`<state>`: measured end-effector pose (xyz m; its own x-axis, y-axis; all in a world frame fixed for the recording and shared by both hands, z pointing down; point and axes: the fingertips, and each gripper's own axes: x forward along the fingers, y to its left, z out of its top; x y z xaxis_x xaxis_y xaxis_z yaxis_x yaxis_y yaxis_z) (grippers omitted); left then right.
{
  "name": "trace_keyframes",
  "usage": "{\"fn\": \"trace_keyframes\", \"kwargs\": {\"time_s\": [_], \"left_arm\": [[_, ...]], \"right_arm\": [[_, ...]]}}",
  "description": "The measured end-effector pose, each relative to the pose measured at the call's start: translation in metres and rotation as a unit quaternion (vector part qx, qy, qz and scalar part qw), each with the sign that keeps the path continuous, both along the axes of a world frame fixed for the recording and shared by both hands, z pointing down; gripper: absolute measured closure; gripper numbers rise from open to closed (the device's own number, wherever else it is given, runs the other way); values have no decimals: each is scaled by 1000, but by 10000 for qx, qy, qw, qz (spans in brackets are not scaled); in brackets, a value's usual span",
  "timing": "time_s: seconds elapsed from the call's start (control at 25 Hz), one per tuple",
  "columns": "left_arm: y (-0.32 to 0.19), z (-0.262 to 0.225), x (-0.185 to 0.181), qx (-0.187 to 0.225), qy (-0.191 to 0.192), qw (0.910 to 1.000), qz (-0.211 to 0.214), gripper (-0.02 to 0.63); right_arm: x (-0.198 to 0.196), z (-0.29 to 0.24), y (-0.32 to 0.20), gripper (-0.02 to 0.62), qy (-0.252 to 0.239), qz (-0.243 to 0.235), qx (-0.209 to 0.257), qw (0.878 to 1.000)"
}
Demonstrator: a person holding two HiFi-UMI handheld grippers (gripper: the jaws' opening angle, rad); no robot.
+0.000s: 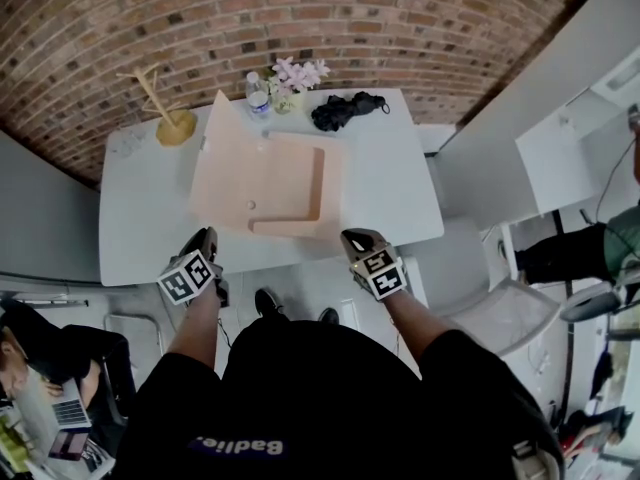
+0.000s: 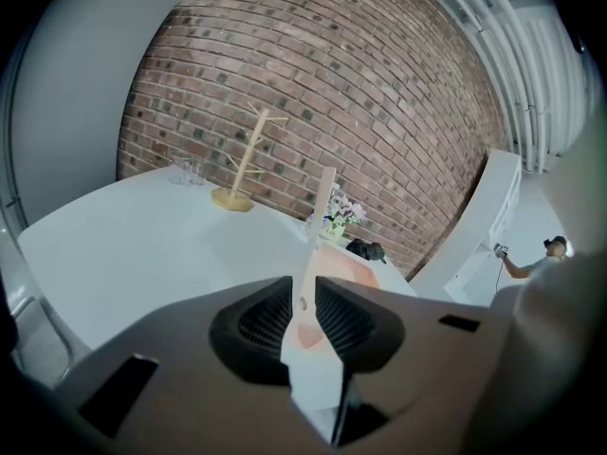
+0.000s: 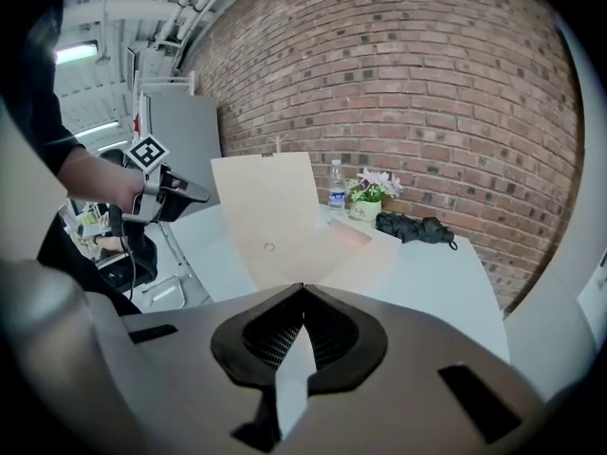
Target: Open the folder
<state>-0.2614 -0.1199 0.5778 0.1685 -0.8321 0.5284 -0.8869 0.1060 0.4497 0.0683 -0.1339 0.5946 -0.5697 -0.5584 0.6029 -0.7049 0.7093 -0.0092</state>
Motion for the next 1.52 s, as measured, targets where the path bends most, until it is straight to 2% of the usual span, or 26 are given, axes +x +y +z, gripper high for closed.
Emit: {"fn": "trace_keyframes", "kwargs": {"time_s": [0.24, 0.44, 0.72, 0.92, 1.52], "left_arm": [[14, -35, 38, 431, -88, 9981, 438, 548], [27, -72, 84, 908, -72, 9910, 978, 569], [44, -128, 141, 1506, -58, 9734, 1725, 600], [56, -160, 166, 1851, -47, 9619, 2010, 603], [82, -202, 231, 2369, -277, 9286, 2842, 603]], "right_arm": [[-3, -27, 5, 566, -332, -25, 195, 9993], [-11, -75, 15, 566, -747, -103, 471, 9960], [-21, -133, 36, 566, -1260, -319, 801, 9883], [-19, -162, 49, 566, -1486, -420, 964, 9833], [-15, -217, 81, 566, -1961, -703, 1256, 9700]]}}
